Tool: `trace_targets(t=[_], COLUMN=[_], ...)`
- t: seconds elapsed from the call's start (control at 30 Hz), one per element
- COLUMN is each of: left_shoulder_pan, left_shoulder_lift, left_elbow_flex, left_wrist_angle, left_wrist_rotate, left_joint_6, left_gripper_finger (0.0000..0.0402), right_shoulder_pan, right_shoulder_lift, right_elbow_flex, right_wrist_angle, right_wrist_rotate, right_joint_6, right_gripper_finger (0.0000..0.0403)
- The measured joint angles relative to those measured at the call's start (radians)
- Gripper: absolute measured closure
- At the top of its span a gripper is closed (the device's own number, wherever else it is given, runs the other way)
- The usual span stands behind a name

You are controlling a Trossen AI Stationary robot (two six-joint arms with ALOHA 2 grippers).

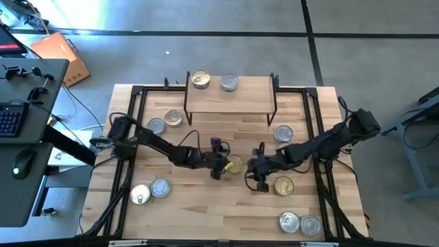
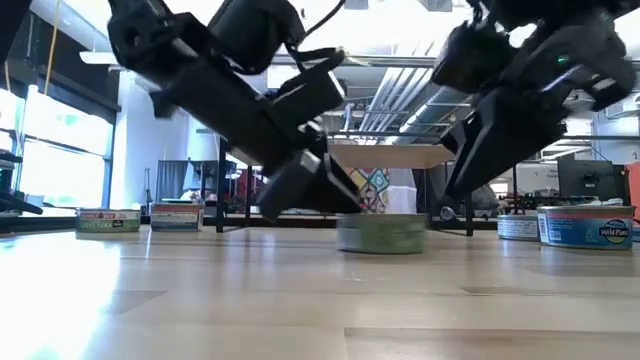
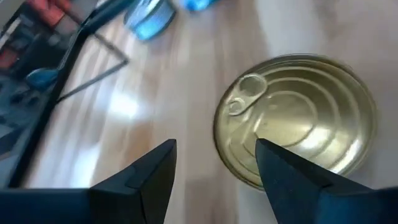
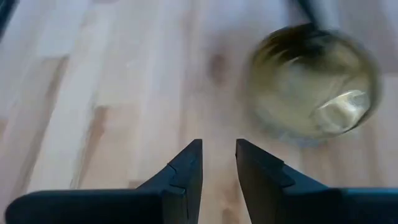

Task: Stack canned seafood by type on shelf
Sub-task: Put the green with blue patterned tuna can on the shelf

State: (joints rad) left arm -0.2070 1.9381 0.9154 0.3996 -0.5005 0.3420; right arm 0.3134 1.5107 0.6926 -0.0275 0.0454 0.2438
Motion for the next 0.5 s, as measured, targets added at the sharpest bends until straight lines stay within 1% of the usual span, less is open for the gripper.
trace_targets(t=[0.07,0.13,0.2,0.27,0.33,0.43,0.5], left_shoulder_pan=[-0.014,-0.024,-0.032,-0.039,-0.047,-0.051,-0.05], left_shoulder_lift=[-0.041,-0.076,-0.097,-0.101,-0.101,-0.091,-0.077], left_elbow_flex=[0.0,0.0,0.0,0.0,0.0,0.0,0.0], left_wrist_angle=[-0.085,-0.132,-0.167,-0.182,-0.183,-0.17,-0.16], left_wrist_rotate=[-0.027,-0.032,-0.033,-0.025,0.006,0.076,0.11], left_joint_6=[-0.014,-0.037,-0.063,-0.078,-0.079,-0.086,-0.104], left_gripper_finger=[0.0188,0.0188,0.0188,0.0188,0.0188,0.0188,0.0188], right_shoulder_pan=[0.015,0.023,0.019,0.014,0.008,0.005,0.007], right_shoulder_lift=[0.0,0.0,0.0,0.0,0.002,0.022,0.052], right_elbow_flex=[0.0,0.0,0.0,0.0,0.0,0.0,0.0], right_wrist_angle=[0.002,0.006,0.0,0.004,0.016,0.077,0.15], right_wrist_rotate=[0.005,0.035,0.096,0.182,0.232,0.219,0.187], right_joint_6=[-0.057,-0.079,-0.065,-0.065,-0.092,-0.206,-0.332], right_gripper_finger=[0.0314,0.0314,0.0314,0.0313,0.0306,0.0279,0.0256])
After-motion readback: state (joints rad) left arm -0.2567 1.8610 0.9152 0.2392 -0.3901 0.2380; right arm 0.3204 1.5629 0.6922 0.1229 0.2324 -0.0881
